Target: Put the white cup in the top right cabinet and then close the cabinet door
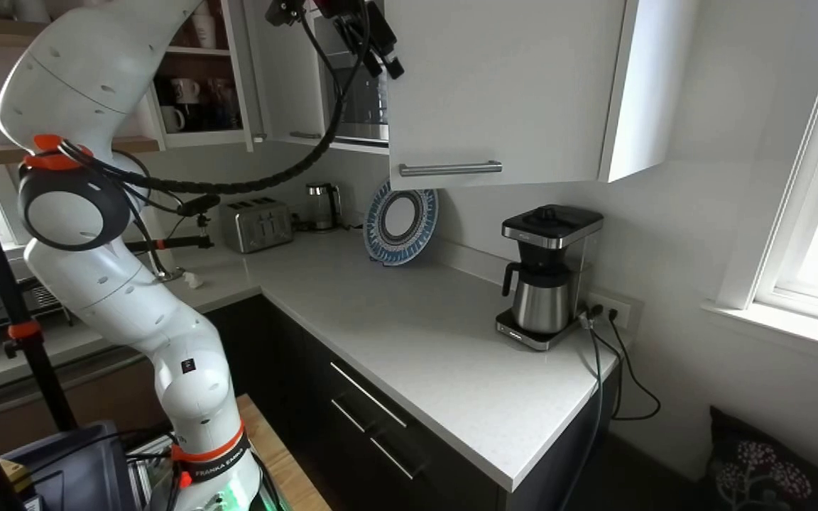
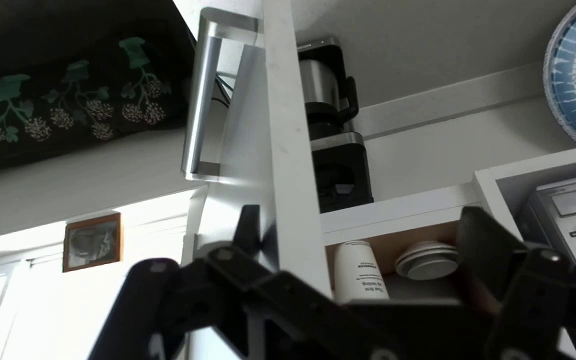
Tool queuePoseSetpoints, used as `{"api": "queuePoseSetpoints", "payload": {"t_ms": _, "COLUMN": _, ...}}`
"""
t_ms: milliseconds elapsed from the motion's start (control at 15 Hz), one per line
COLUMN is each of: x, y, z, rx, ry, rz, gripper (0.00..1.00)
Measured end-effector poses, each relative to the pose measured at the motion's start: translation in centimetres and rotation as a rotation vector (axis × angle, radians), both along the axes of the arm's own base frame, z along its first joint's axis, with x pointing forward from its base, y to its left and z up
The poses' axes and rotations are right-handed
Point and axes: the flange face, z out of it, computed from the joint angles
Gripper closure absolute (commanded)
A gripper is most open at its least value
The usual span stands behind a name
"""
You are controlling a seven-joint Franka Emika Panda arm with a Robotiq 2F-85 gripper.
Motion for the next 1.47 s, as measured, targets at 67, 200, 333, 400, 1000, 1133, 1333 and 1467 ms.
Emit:
{"api": "queuePoseSetpoints", "payload": {"t_ms": 67, "x": 0.6, "y": 1.0, "z": 0.1, "rx": 0.007, "ry": -0.014, "rz": 0.0, "gripper": 0.0}}
{"api": "queuePoseSetpoints", "payload": {"t_ms": 200, "x": 1.9, "y": 2.8, "z": 0.2, "rx": 0.011, "ry": -0.05, "rz": 0.001, "gripper": 0.0}}
{"api": "queuePoseSetpoints", "payload": {"t_ms": 333, "x": 3.4, "y": 4.5, "z": 0.1, "rx": 0.014, "ry": -0.084, "rz": 0.008, "gripper": 0.0}}
{"api": "queuePoseSetpoints", "payload": {"t_ms": 400, "x": 4.1, "y": 5.3, "z": -0.1, "rx": 0.016, "ry": -0.097, "rz": 0.013, "gripper": 0.0}}
{"api": "queuePoseSetpoints", "payload": {"t_ms": 1000, "x": 9.4, "y": 11.3, "z": -2.7, "rx": 0.071, "ry": -0.153, "rz": 0.093, "gripper": 0.0}}
{"api": "queuePoseSetpoints", "payload": {"t_ms": 1133, "x": 9.1, "y": 11.8, "z": -2.5, "rx": 0.067, "ry": -0.156, "rz": 0.102, "gripper": 0.0}}
{"api": "queuePoseSetpoints", "payload": {"t_ms": 1333, "x": 7.5, "y": 11.8, "z": -2.2, "rx": 0.055, "ry": -0.135, "rz": 0.113, "gripper": 0.0}}
{"api": "queuePoseSetpoints", "payload": {"t_ms": 1467, "x": 6.1, "y": 11.0, "z": -1.7, "rx": 0.02, "ry": -0.138, "rz": 0.126, "gripper": 0.0}}
